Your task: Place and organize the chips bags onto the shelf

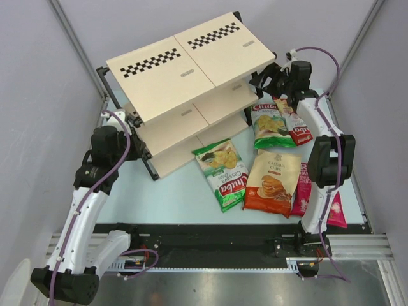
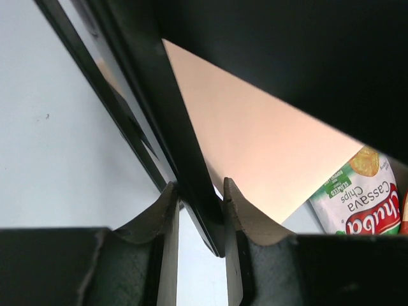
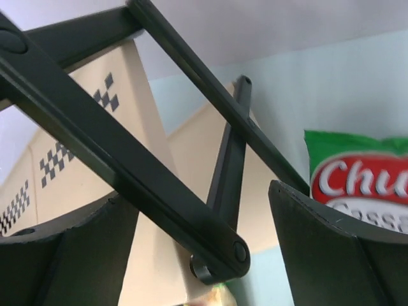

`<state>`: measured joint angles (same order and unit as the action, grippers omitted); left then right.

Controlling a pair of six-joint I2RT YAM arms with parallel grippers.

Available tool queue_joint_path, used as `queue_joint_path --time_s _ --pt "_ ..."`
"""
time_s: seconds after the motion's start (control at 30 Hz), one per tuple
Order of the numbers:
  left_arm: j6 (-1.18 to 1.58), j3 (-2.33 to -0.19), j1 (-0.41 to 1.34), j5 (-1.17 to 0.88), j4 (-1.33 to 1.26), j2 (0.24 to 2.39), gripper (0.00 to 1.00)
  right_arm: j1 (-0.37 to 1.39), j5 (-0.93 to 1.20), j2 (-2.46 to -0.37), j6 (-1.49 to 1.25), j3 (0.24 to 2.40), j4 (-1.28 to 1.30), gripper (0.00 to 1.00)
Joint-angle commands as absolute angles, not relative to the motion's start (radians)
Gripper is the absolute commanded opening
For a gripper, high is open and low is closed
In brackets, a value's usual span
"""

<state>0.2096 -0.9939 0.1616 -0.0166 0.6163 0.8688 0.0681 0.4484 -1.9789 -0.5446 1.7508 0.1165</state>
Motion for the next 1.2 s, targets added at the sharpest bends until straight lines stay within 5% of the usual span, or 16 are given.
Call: queue_joint_path --time_s 0.0,0.23,0.37,0.6,1.17 --pt "0.121 -0.969 0.169 -0.232 0.724 0.877 0.00 0.075 0.430 -2.072 -0.505 1.899 0.069 0.84" --pt "0.129 -0.974 0.161 -0.253 0.709 0.902 0.00 0.103 0.442 -2.077 -0.492 1.887 0.052 0.44" --pt "0.141 -0.979 0.137 -0.184 0.703 0.913 0.00 0.098 0.479 -2.045 -0.496 1.832 0.060 0.01" --pt "0.261 -1.000 0.009 -0.178 0.611 0.969 0.00 0.091 0.471 -1.881 -0.508 1.631 0.081 0.00" --pt "0.498 -1.157 0.075 -0.181 0.489 1.304 0.00 0.146 0.429 -1.651 -0.406 1.457 0.389 0.00"
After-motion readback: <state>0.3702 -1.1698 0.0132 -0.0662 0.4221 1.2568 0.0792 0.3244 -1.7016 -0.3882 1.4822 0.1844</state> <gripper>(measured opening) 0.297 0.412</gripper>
